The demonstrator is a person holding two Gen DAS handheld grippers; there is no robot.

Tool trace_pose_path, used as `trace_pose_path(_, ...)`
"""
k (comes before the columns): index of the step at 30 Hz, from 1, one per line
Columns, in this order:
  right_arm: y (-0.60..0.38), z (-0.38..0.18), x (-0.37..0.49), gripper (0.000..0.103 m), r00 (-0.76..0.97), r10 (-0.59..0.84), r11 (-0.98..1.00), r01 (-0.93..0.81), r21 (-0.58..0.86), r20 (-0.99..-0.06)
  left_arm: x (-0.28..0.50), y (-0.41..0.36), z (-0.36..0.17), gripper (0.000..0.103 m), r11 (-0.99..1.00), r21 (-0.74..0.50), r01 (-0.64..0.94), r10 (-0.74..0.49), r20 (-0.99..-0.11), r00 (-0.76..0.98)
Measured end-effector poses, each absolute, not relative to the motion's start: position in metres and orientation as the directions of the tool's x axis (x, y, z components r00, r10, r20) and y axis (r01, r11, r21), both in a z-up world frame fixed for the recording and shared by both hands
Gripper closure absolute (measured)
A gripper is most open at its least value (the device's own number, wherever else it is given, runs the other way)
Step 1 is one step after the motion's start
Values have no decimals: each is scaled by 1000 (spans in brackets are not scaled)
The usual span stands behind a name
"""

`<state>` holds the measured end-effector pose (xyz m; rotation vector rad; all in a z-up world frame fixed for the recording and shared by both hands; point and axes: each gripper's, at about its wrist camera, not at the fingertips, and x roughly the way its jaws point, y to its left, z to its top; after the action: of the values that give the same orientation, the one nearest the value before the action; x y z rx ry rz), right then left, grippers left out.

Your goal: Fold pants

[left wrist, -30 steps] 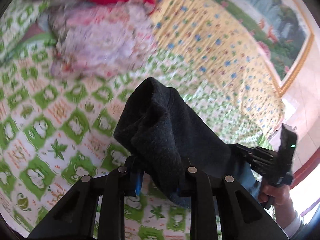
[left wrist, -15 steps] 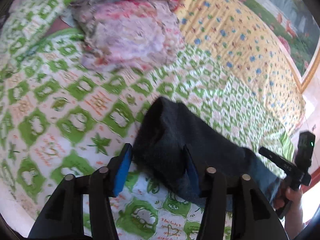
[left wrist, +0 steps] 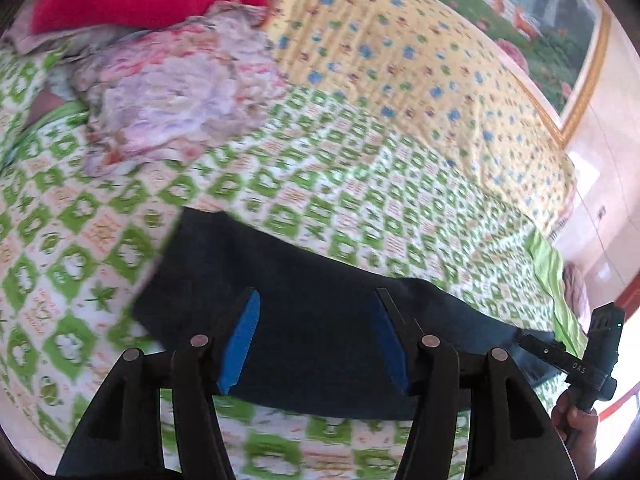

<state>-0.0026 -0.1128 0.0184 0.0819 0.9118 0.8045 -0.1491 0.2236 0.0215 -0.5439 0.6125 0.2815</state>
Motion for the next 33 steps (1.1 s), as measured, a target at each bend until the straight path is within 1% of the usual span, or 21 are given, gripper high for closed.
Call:
trace_pose_path(3,-134,17,-6,71,375,639,737,-550,393,-672,-131,203,19,44,846,-394,-359,41,-625,780)
trace_pose_path(5,-149,17,-11,64,397,632,751,-526,399,-666,-123,192,17,44,856,-396,-333,12,-629,777)
trace_pose_path(7,-164,19,-15,62,426,623,766,-501,401,-656,-111,178,15,43,866,-399,-301,-28,-641,767)
trace_pose_path(15,-225,17,-26,61,528,552,834,-355,423,-645,-70,123,14,42,910,-382,-164,-144,-659,738)
trace_pose_path(18,-246,13,-27,61,557,518,854,-289,433,-649,-58,105,15,38,919,-377,-118,-176,-658,732)
trace_pose_path(31,-301,11,-33,60,639,427,878,-123,463,-640,-16,52,17,37,933,-359,15,-272,-678,683)
trace_pose_path(33,-310,8,-33,60,649,412,876,-90,474,-639,-10,45,18,36,938,-346,36,-278,-685,674)
